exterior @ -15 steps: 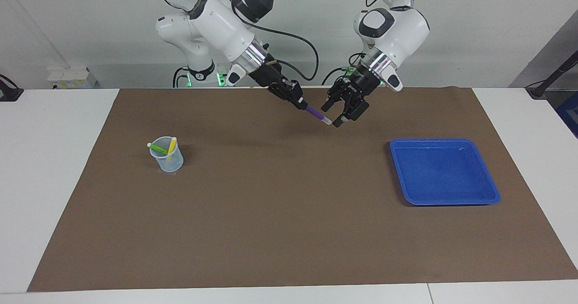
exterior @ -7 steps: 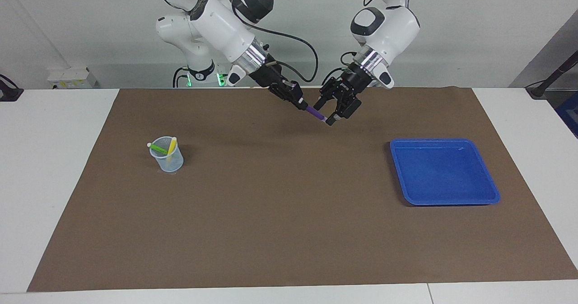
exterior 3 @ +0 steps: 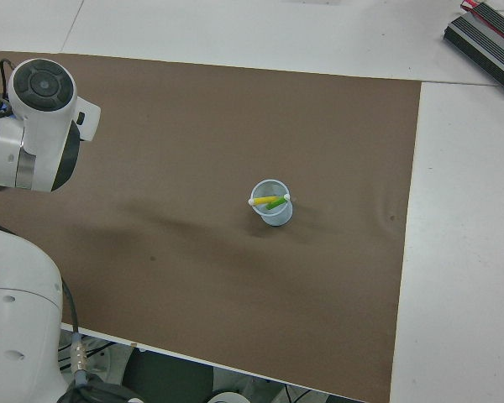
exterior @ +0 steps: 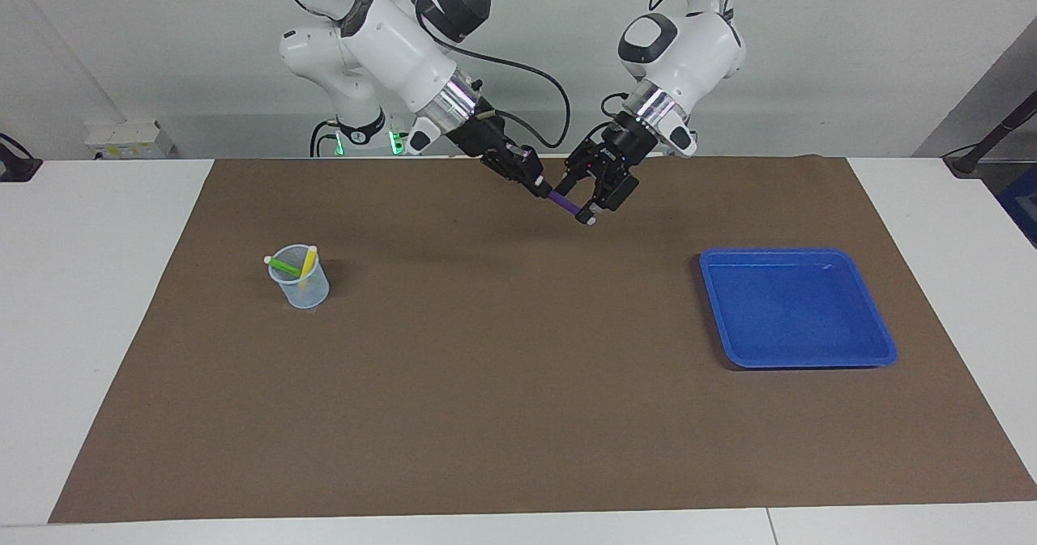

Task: Right arm passes pens to left for tray arrangement
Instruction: 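Close the left gripper on the purple pen while the right gripper releases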

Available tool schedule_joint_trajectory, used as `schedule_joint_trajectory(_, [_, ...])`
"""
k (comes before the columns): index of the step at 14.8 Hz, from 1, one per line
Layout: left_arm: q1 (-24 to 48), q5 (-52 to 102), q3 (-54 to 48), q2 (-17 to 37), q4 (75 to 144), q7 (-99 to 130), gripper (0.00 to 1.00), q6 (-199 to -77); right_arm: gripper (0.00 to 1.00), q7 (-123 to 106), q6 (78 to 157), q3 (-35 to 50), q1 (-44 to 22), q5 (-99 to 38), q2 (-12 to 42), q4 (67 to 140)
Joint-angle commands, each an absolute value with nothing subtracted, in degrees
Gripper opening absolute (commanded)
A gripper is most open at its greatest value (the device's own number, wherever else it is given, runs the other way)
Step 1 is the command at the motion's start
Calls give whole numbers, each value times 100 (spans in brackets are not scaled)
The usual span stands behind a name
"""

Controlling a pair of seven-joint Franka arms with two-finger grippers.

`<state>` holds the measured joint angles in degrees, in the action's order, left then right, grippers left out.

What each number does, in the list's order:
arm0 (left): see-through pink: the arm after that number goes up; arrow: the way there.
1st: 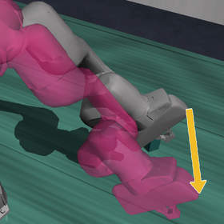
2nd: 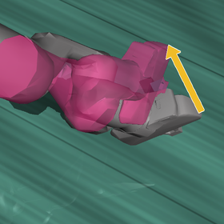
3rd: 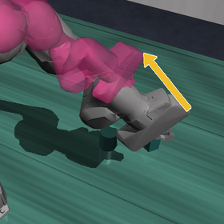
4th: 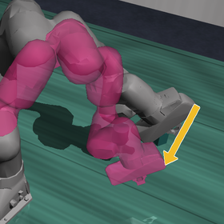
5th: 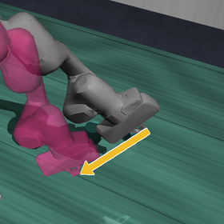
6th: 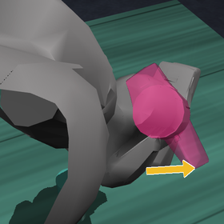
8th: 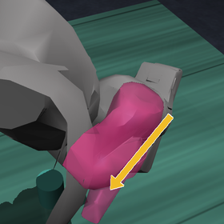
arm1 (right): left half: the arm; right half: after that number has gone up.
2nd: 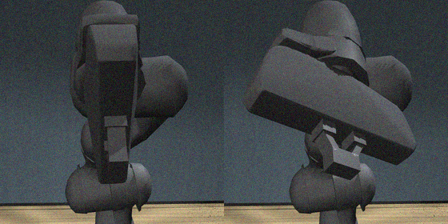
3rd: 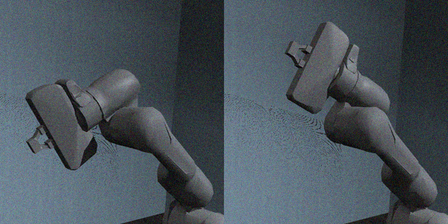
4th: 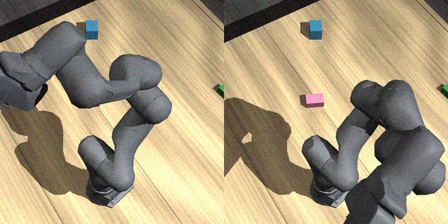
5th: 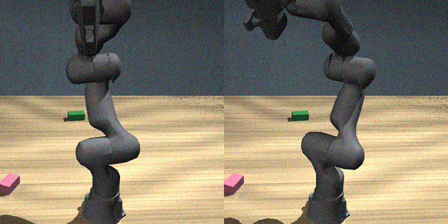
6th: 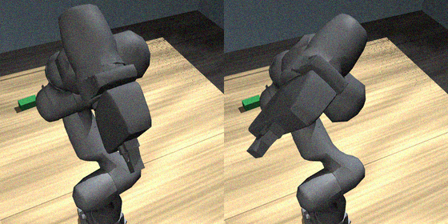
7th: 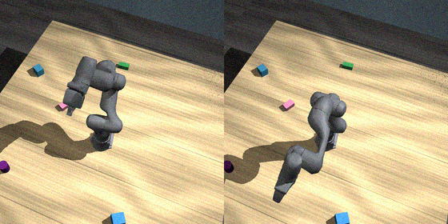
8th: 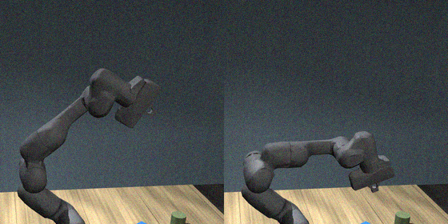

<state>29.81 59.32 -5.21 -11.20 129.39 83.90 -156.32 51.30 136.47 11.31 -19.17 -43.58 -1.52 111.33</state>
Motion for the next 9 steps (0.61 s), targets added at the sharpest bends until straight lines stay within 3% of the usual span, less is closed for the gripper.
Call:
schedule_joint_trajectory(1, [3103,6012,-466,-1090,12973,8429,55,-15794,0,5142,13755,1134,-1907,-4500,-290,11294])
schedule_joint_trajectory(3, [3103,6012,-466,-1090,12973,8403,37,-15785,0,5142,13764,1134,-1907,-4500,-290,11294])
schedule_joint_trajectory(5, [3094,6012,-466,-1090,12973,8367,7,-15768,0,5124,13764,1134,-1907,-4500,-290,11285])
schedule_joint_trajectory(6, [3094,6003,-457,-1090,12955,8332,0,-15741,0,5124,13764,1134,-1907,-4500,-290,11285])
schedule_joint_trajectory(9, [3085,5985,-457,-1090,12946,8271,0,-15706,0,5124,13764,1134,-1907,-4500,-290,11285])
